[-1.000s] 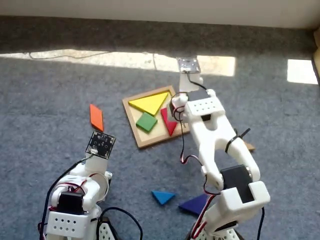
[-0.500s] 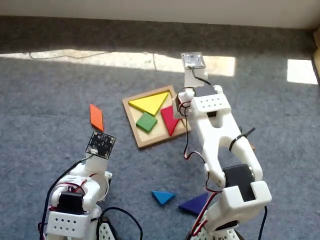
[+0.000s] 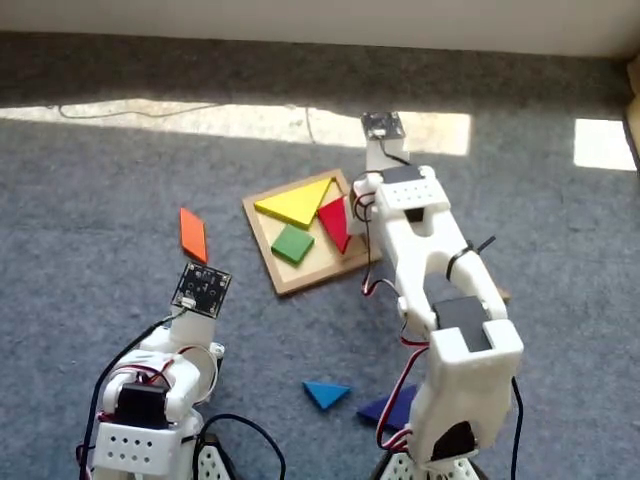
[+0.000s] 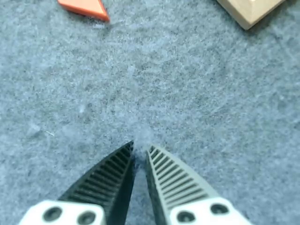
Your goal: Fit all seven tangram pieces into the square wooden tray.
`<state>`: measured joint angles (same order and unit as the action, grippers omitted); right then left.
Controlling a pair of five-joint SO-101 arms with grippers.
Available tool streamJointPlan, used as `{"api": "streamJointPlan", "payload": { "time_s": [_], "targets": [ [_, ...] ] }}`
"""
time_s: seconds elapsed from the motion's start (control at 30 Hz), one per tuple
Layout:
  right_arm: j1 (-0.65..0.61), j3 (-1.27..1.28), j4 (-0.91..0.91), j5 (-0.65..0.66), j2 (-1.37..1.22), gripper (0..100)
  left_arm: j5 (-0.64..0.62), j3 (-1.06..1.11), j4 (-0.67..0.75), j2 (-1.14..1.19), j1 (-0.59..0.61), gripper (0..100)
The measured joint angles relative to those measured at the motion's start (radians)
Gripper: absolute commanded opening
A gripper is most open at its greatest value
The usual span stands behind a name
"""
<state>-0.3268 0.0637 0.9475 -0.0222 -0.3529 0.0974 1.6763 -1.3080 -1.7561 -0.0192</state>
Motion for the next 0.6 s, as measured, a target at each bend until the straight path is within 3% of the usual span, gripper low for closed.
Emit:
{"api": "streamJointPlan", "payload": {
  "time_s": [0.6],
  "targets": [
    [0.026, -0.267, 0.0, 0.0, -0.189, 1.2, 0.0, 0.0, 0.0, 0.0, 0.0, 1]
  ]
}}
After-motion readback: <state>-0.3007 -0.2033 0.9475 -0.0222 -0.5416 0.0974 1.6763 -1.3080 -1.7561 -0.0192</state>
